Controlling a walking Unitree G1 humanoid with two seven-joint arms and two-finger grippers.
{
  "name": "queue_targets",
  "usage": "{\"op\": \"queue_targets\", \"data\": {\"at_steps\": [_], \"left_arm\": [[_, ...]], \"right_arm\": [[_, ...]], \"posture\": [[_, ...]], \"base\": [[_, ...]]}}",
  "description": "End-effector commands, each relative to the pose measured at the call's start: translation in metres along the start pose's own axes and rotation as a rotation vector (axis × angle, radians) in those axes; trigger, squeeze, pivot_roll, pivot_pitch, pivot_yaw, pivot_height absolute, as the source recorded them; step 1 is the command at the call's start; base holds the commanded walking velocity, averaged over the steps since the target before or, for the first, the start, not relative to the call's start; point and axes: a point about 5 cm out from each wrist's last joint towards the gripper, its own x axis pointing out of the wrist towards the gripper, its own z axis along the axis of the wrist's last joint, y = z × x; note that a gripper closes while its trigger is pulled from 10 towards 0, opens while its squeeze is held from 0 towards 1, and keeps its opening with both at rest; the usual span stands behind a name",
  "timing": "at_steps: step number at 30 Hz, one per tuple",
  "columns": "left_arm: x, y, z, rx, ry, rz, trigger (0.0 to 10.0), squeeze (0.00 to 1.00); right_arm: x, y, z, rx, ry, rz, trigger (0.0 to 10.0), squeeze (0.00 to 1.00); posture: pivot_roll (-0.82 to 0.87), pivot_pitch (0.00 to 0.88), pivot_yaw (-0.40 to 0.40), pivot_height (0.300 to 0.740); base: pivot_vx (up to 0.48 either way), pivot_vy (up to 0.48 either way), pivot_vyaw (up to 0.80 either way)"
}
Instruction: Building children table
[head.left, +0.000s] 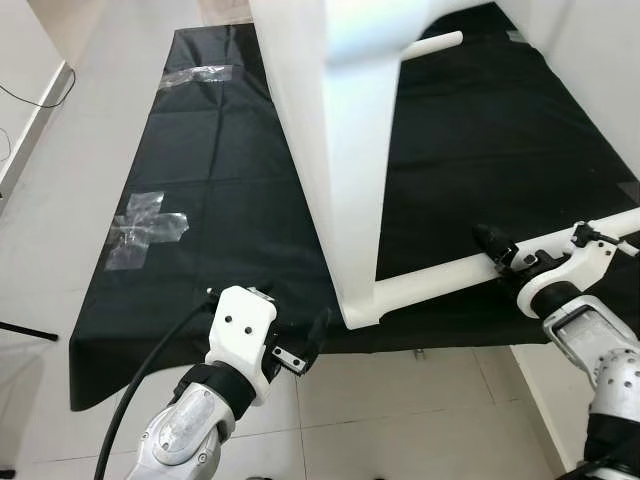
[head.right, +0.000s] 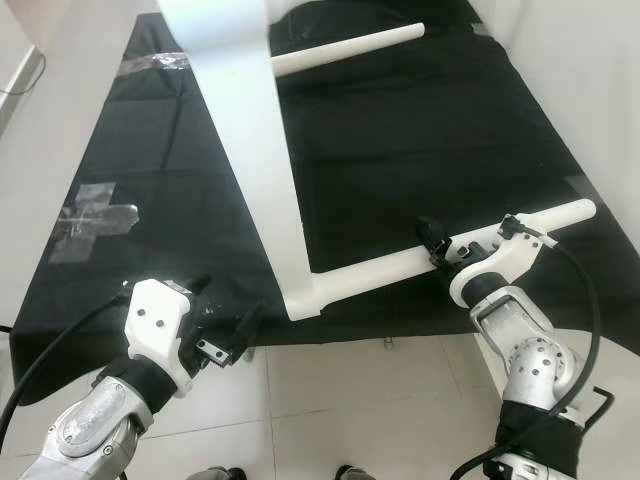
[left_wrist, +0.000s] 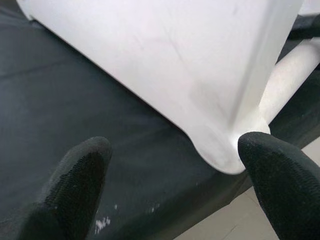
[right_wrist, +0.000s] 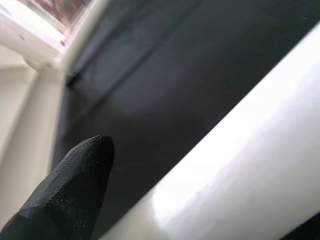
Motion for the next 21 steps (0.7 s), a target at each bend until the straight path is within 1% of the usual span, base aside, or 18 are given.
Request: {"op": "queue_targets", "data": {"at_steps": [1,2,3,5,6,7,8,10,11,12,13,14,15,16,18,19,20,21], "left_arm": [[0.0,-0.002,-0.002,-0.01,0.001,-0.001,10.0,0.0],[0.0,-0.002,-0.002,-0.01,-0.001,-0.001,10.0,0.0],[0.0,-0.002,-0.002,-0.01,-0.003,0.0,10.0,0.0],[0.0,-0.003,-0.002,-0.009,-0.005,0.0,10.0,0.0],[0.0,-0.003,-0.002,-0.009,-0.005,0.001,10.0,0.0],[0.0,-0.002,-0.002,-0.009,-0.006,0.001,10.0,0.0],[0.0,-0.002,-0.002,-0.008,-0.006,0.002,10.0,0.0],[0.0,-0.002,-0.002,-0.008,-0.006,0.002,10.0,0.0],[-0.001,-0.002,-0.002,-0.008,-0.007,0.003,10.0,0.0],[-0.001,-0.001,-0.002,-0.008,-0.007,0.003,10.0,0.0],[-0.001,-0.001,-0.002,-0.008,-0.007,0.003,10.0,0.0],[-0.001,-0.001,-0.003,-0.008,-0.008,0.002,10.0,0.0],[-0.001,-0.001,-0.003,-0.008,-0.008,0.002,10.0,0.0],[-0.001,-0.001,-0.003,-0.009,-0.009,0.001,10.0,0.0],[-0.001,-0.001,-0.003,-0.012,-0.01,-0.001,10.0,0.0],[-0.001,-0.001,-0.003,-0.012,-0.01,-0.001,10.0,0.0],[-0.001,-0.001,-0.003,-0.013,-0.01,-0.003,10.0,0.0],[-0.001,-0.001,-0.003,-0.013,-0.01,-0.003,10.0,0.0]], "right_arm": [[0.001,0.009,-0.002,0.065,-0.011,0.023,10.0,1.0],[0.002,0.012,-0.002,0.094,-0.017,0.022,10.0,1.0],[0.004,0.012,-0.003,0.123,-0.022,-0.004,10.0,1.0],[0.005,0.012,-0.003,0.149,-0.02,-0.036,10.0,1.0],[0.006,0.008,-0.003,0.129,-0.026,-0.087,10.0,0.95],[0.006,0.005,-0.003,0.111,-0.031,-0.121,10.0,0.95],[0.005,-0.001,0.001,0.082,-0.055,-0.189,10.0,0.0],[0.005,-0.001,0.001,0.082,-0.055,-0.189,10.0,0.0],[0.004,-0.005,0.004,0.063,-0.072,-0.235,10.0,0.0],[0.001,-0.009,0.01,0.075,-0.099,-0.264,10.0,0.0],[0.001,-0.009,0.01,0.075,-0.099,-0.264,10.0,0.0],[-0.002,-0.013,0.017,0.061,-0.134,-0.3,10.0,0.0],[-0.002,-0.013,0.017,0.061,-0.134,-0.3,10.0,0.0],[-0.004,-0.015,0.022,0.054,-0.159,-0.319,10.0,0.0],[-0.011,-0.009,0.045,0.036,-0.265,-0.294,10.0,0.0],[-0.011,-0.009,0.045,0.036,-0.265,-0.294,10.0,0.0],[-0.013,-0.004,0.055,0.028,-0.306,-0.281,10.0,0.0],[-0.013,-0.004,0.055,0.028,-0.306,-0.281,10.0,0.0]], "posture": [[0.12,0.184,-0.008,0.74],[0.12,0.184,-0.008,0.74],[0.13,0.183,-0.009,0.74],[0.13,0.183,-0.01,0.74],[0.13,0.185,-0.012,0.74],[0.13,0.185,-0.012,0.74],[0.13,0.186,-0.013,0.74],[0.13,0.186,-0.013,0.74],[0.13,0.186,-0.013,0.74],[0.12,0.186,-0.014,0.74],[0.12,0.186,-0.014,0.74],[0.12,0.187,-0.012,0.74],[0.12,0.187,-0.012,0.74],[0.12,0.187,-0.012,0.74],[0.12,0.19,-0.008,0.74],[0.12,0.19,-0.008,0.74],[0.12,0.19,-0.008,0.74],[0.12,0.19,-0.008,0.74]], "base": [[0.0,0.0,0.0],[0.0,0.0,0.0],[0.0,0.0,0.0],[0.0,0.0,0.0],[0.0,0.0,0.0],[0.0,0.0,0.0],[0.0,0.0,0.0],[0.0,0.0,0.0],[0.0,0.0,0.0],[0.0,0.0,0.0],[0.0,0.0,0.0],[0.0,0.0,0.0],[0.0,0.0,0.0],[0.0,0.0,0.0],[0.0,0.0,0.0],[0.0,0.0,0.0],[0.0,0.0,0.0],[0.0,0.0,0.0]]}}
